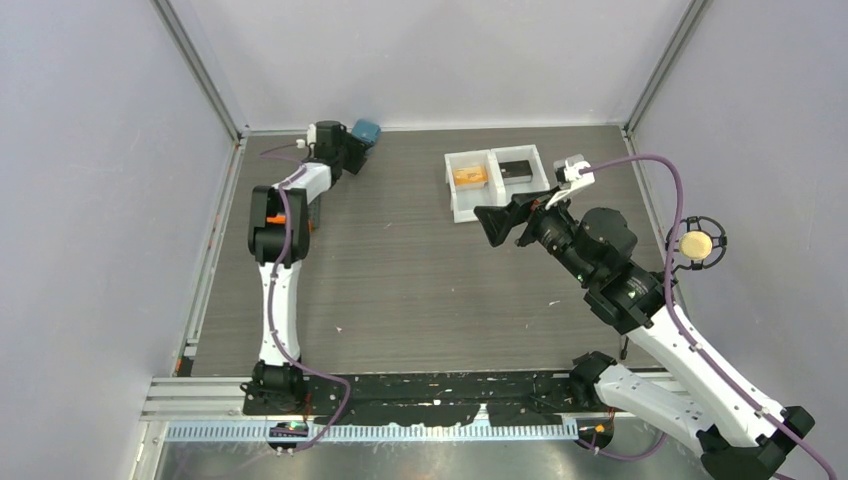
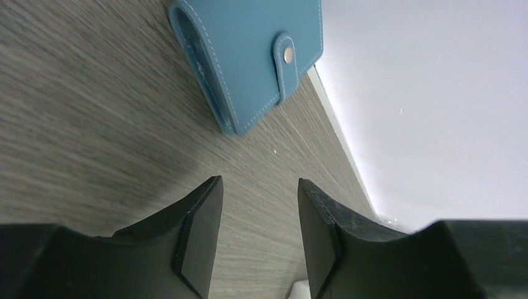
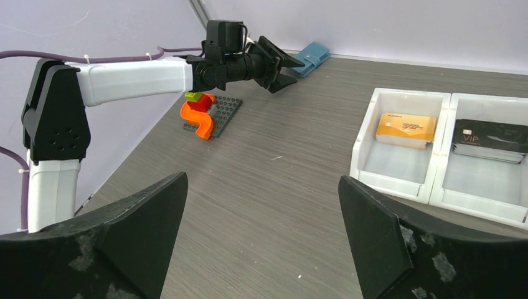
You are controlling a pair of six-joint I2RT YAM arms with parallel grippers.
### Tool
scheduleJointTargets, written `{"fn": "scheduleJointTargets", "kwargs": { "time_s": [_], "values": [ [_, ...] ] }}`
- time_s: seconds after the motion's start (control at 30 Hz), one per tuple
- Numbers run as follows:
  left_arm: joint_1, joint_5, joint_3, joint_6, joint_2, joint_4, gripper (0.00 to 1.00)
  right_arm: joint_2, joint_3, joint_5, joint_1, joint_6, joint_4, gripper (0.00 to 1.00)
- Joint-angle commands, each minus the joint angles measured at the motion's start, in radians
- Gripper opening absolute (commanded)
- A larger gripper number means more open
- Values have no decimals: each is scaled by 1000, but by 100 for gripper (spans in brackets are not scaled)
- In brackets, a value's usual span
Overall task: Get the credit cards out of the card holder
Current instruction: Move the card holder to the center of the board.
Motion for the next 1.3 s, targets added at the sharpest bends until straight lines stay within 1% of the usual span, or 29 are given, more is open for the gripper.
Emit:
{"fn": "scheduleJointTargets", "kwargs": {
  "time_s": [0.0,0.2,0.33,0.5,0.6,0.7,0.8,1.0,1.27],
  "values": [
    [18,-16,79,-95,32,77,49,16,31,37,1,-26,52,100],
    [35,-15,89,-150,73,98,48,50,40,41,2,-29,61,100],
    [41,-4,118,-176,117,114,46,74,51,44,2,-35,59,100],
    [46,14,170,-195,164,115,33,104,64,49,2,-41,62,100],
    [50,23,173,-202,173,131,20,117,68,48,2,-42,62,100],
    [52,30,154,-206,167,146,0,122,68,49,2,-42,63,100],
    [53,28,107,-197,131,164,0,122,69,46,2,-40,65,100],
    [54,38,-28,-141,6,178,0,101,64,41,2,-34,66,100],
    [46,102,-387,-91,-232,211,0,79,49,38,1,11,10,100]
  ]
}}
